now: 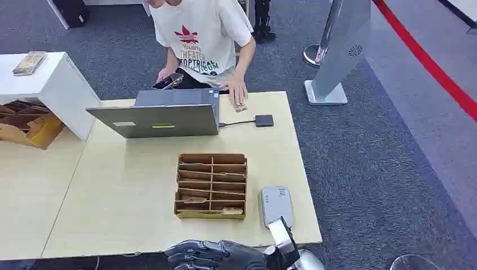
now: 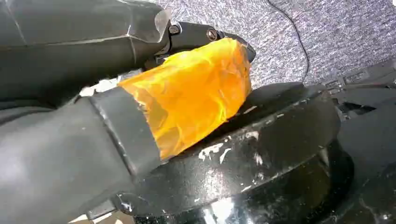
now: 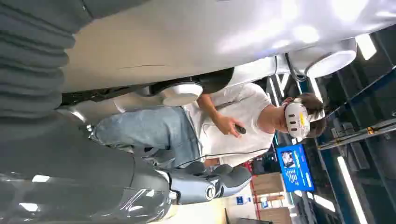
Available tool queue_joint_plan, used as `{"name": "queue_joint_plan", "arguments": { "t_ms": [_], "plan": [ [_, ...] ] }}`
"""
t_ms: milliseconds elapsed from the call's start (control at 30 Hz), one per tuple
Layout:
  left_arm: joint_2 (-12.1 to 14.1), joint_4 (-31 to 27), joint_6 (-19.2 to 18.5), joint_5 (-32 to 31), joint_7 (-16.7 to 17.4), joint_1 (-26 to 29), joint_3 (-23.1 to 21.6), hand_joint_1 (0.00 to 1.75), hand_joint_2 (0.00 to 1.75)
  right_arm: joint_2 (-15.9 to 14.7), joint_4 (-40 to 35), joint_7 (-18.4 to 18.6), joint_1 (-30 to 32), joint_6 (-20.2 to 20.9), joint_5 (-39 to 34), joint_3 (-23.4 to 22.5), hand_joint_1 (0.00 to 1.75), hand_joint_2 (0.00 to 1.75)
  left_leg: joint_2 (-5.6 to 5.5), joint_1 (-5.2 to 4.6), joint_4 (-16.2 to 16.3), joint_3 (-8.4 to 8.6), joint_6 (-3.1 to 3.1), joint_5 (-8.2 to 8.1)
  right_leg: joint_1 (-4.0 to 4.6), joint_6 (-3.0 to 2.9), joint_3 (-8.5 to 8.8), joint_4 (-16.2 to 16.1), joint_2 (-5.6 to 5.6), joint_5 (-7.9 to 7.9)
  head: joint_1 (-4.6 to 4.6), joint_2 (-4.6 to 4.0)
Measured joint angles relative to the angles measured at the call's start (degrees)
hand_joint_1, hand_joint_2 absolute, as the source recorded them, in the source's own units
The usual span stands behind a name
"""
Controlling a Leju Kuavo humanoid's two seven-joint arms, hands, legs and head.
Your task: Pass the card to the sensor for recognition and then transmit it.
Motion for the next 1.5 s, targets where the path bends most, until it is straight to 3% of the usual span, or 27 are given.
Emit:
{"name": "queue_joint_plan", "arguments": {
  "t_ms": [467, 500, 1333, 1400, 1500],
  "plan": [
    [0.0, 0.0, 0.0, 0.11, -0.04, 0.0, 0.0, 0.0, 0.0, 0.0, 0.0, 0.0, 0.01, 0.02, -0.02, 0.0, 0.0, 0.0, 0.0, 0.0, 0.0, 0.0, 0.0, 0.0, 0.0, 0.0, 0.0, 0.0, 0.0, 0.0, 0.0, 0.0],
    [0.0, 0.0, 0.0, 0.11, -0.04, 0.0, 0.0, 0.0, 0.0, 0.0, 0.0, 0.0, 0.01, 0.02, 0.0, 0.0, 0.0, 1.75, 0.0, 0.0, 0.0, 0.0, 0.0, 0.0, 0.0, 0.0, 0.0, 0.0, 0.0, 0.0, 0.0, 0.0],
    [0.0, 0.0, 0.0, 0.55, -0.04, 0.02, 0.0, 0.0, 0.0, 0.0, -0.02, 0.09, 0.01, -2.36, 2.6, 0.0, 0.0, 1.75, 0.0, 0.0, 0.0, 0.0, 0.0, 0.0, 0.0, 0.0, 0.0, 0.0, 0.0, 0.0, 0.0, 0.0],
    [0.0, 0.0, 0.11, 1.16, -0.04, 0.07, 0.0, 0.0, 0.0, 0.02, -0.31, 0.07, -0.05, -7.07, 6.79, -0.11, 0.0, 1.75, 0.0, 0.0, 0.0, -0.01, 0.0, 0.0, 0.0, 0.0, 0.01, 0.0, 0.0, 0.0, 0.0, 0.0],
    [-0.15, 0.0, 0.63, 2.62, -0.04, 0.26, 0.04, 0.0, 0.0, 0.77, -1.77, -1.05, -0.86, -22.45, 21.38, -0.88, 0.0, 1.75, 0.03, 0.0, 0.0, 0.0, 0.0, 0.01, 0.0, 0.0, 0.0, 0.0, 0.01, 0.01, 0.0, 0.0]
  ]
}}
